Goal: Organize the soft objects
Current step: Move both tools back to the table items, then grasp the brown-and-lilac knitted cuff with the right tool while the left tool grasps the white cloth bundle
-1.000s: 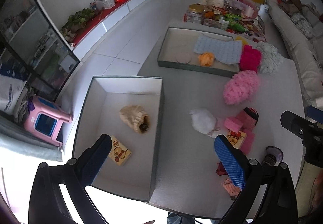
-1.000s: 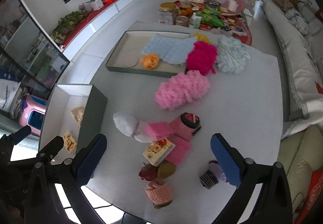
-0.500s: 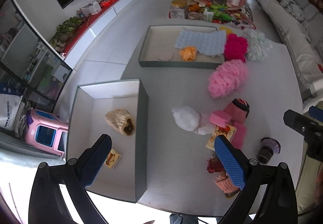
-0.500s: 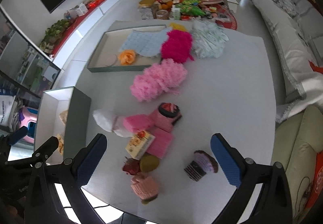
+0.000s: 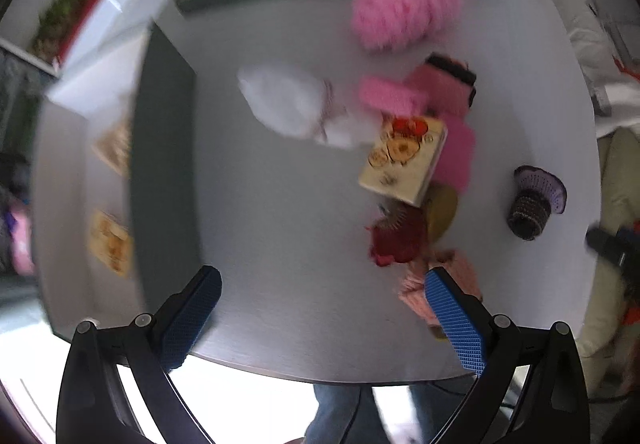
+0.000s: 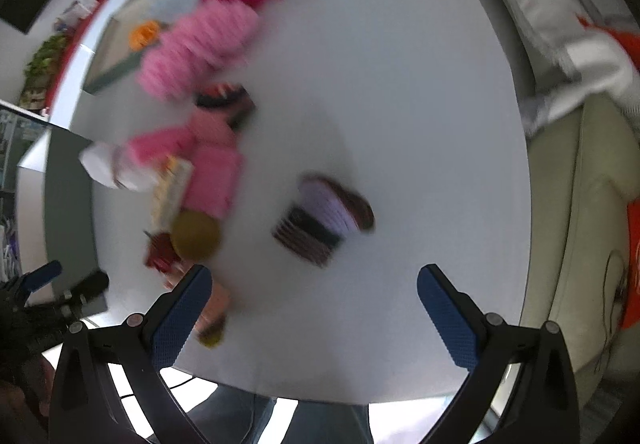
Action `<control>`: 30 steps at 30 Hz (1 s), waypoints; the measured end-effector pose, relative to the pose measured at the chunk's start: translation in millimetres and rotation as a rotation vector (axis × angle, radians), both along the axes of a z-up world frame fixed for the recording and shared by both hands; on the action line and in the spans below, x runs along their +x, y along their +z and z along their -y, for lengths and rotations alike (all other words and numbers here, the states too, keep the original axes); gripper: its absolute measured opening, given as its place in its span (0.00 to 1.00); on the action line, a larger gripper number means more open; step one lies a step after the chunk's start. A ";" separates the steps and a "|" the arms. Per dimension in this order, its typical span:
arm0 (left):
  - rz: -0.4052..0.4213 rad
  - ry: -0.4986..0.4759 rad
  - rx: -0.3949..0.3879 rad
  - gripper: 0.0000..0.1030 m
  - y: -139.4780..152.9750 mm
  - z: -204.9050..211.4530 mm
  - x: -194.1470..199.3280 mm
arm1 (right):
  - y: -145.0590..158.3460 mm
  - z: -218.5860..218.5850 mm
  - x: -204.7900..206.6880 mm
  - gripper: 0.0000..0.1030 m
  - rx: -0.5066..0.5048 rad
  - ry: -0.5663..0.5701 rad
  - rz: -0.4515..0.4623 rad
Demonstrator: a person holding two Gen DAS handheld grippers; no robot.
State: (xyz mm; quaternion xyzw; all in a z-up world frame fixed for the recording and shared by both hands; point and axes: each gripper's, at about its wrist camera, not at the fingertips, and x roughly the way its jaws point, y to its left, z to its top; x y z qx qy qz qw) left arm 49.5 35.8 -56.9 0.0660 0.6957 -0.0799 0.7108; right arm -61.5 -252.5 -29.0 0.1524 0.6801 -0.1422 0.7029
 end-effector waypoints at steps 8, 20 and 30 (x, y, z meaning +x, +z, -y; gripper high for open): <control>0.007 0.282 -0.080 0.99 -13.2 -27.0 59.0 | -18.1 11.6 -16.6 1.00 0.057 -0.092 -0.020; -0.047 0.596 -0.079 0.99 -53.3 -38.1 101.9 | -35.7 31.8 5.1 1.00 0.131 -0.277 0.030; -0.110 0.660 -0.105 0.99 -90.6 -38.4 111.2 | -92.3 34.3 31.4 1.00 0.153 -0.357 -0.097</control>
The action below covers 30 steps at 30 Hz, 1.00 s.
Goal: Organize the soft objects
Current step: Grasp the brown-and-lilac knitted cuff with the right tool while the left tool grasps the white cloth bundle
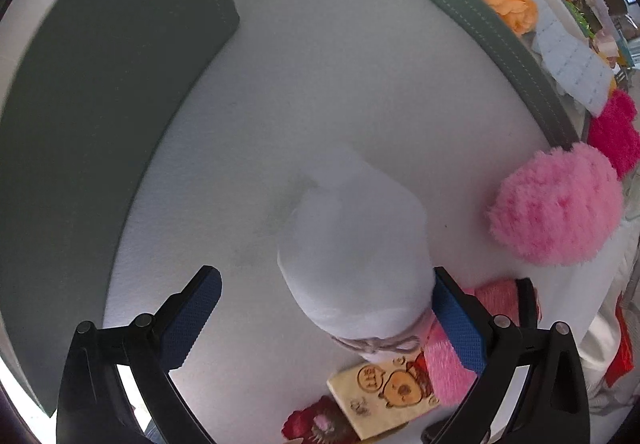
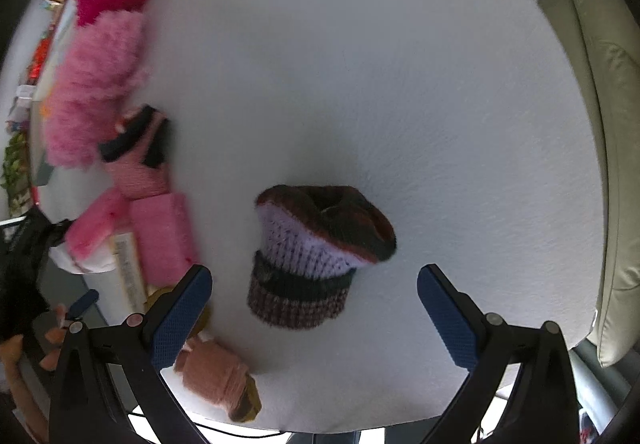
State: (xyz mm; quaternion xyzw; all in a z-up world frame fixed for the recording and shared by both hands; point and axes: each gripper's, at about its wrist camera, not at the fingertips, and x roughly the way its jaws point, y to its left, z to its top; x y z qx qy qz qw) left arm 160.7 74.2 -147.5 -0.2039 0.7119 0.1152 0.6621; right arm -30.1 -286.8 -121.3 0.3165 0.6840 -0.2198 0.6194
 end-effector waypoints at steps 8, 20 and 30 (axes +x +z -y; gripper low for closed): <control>-0.030 0.015 0.018 0.99 -15.8 -2.1 1.7 | -20.7 -8.9 14.5 1.00 0.006 0.055 -0.047; -0.015 -0.180 0.087 0.67 -6.1 30.0 1.7 | -14.9 -13.7 24.3 0.43 -0.009 0.120 -0.074; 0.061 -0.388 0.089 0.60 26.0 49.2 -27.7 | 10.2 -23.8 14.8 0.41 0.006 0.141 -0.040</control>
